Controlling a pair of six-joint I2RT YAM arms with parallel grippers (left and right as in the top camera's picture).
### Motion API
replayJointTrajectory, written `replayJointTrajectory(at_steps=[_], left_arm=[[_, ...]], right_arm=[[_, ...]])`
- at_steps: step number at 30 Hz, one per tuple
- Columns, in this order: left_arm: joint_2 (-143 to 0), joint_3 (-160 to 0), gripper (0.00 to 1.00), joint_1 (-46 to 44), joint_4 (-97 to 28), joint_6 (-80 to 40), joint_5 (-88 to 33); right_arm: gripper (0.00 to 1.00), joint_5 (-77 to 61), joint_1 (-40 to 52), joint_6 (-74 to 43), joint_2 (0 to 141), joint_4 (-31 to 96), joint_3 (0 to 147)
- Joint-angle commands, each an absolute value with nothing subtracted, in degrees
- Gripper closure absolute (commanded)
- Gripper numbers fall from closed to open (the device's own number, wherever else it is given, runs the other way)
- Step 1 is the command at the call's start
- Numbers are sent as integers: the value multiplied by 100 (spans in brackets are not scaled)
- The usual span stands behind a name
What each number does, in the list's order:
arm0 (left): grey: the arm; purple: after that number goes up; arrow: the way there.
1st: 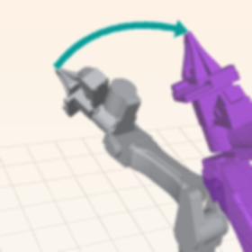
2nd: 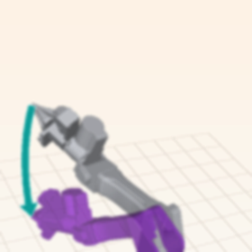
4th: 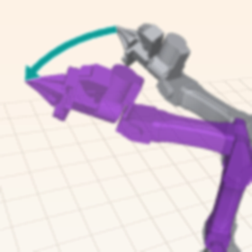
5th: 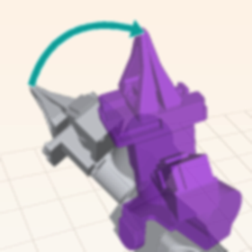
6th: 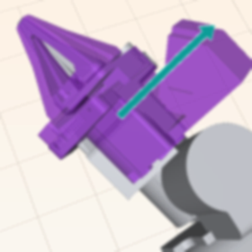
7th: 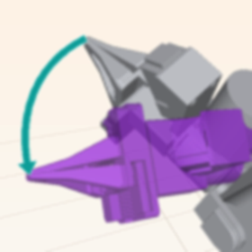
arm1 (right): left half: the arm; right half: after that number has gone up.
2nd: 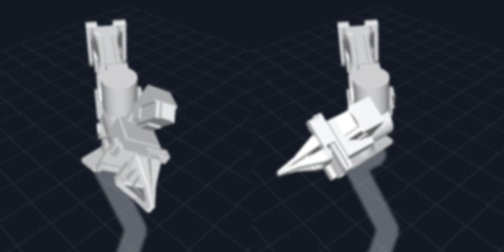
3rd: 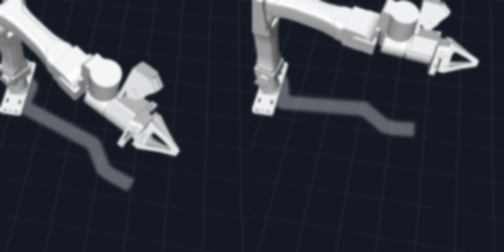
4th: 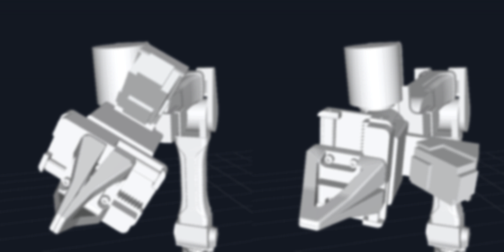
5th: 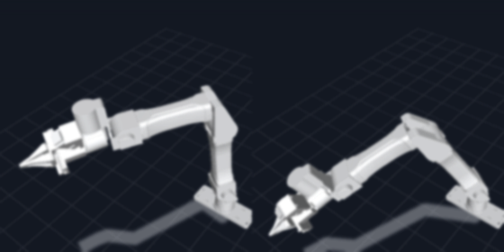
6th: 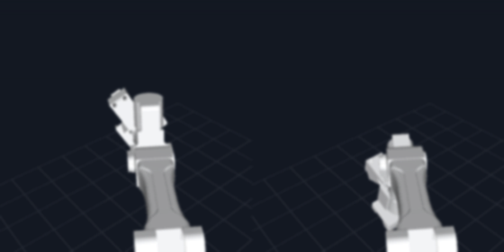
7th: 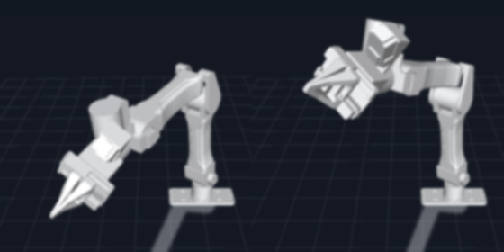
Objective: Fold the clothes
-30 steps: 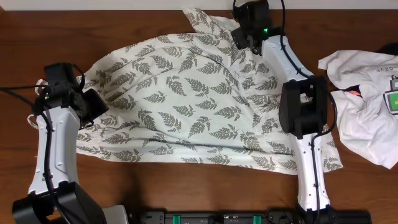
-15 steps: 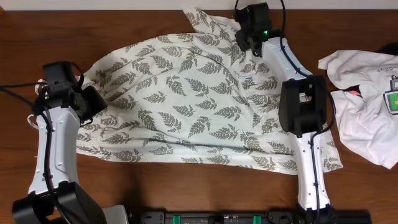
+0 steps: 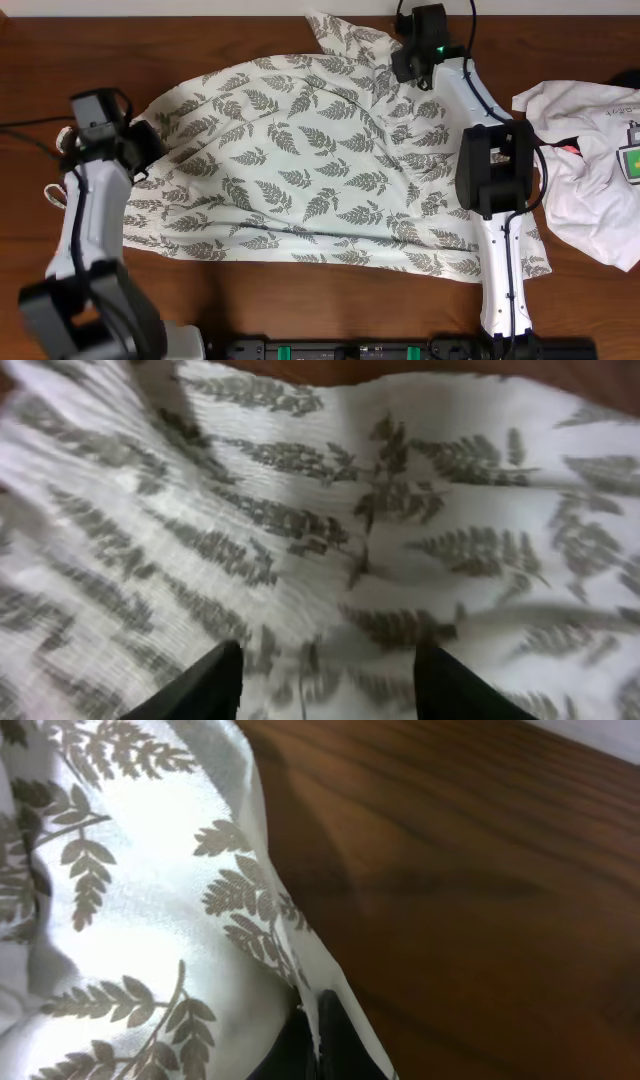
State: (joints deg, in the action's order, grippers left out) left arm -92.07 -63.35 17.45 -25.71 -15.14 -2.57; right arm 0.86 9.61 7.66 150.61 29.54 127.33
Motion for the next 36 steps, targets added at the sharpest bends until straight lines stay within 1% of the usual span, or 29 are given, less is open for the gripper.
replayJointTrajectory(at_steps=[1, 6, 11, 15, 36], left_arm=[[-9780, -6399, 44, 1726, -2340, -1461, -178], [-10510, -6399, 44, 1726, -1861, -1461, -180], [-10866, -6399, 44, 1728, -1614, -1459, -198], [-10877, -6399, 44, 1726, -1433, -1459, -198], [-10877, -6399, 44, 1726, -1186, -1245, -196]], right_arm=[[99, 148, 816, 344, 15209, 3148, 12772], [99, 145, 631, -49, 15209, 3415, 12772], [99, 154, 410, -456, 15209, 3828, 12772], [99, 154, 172, -1055, 15209, 4160, 12772], [99, 473, -878, -2576, 15209, 5651, 12772]])
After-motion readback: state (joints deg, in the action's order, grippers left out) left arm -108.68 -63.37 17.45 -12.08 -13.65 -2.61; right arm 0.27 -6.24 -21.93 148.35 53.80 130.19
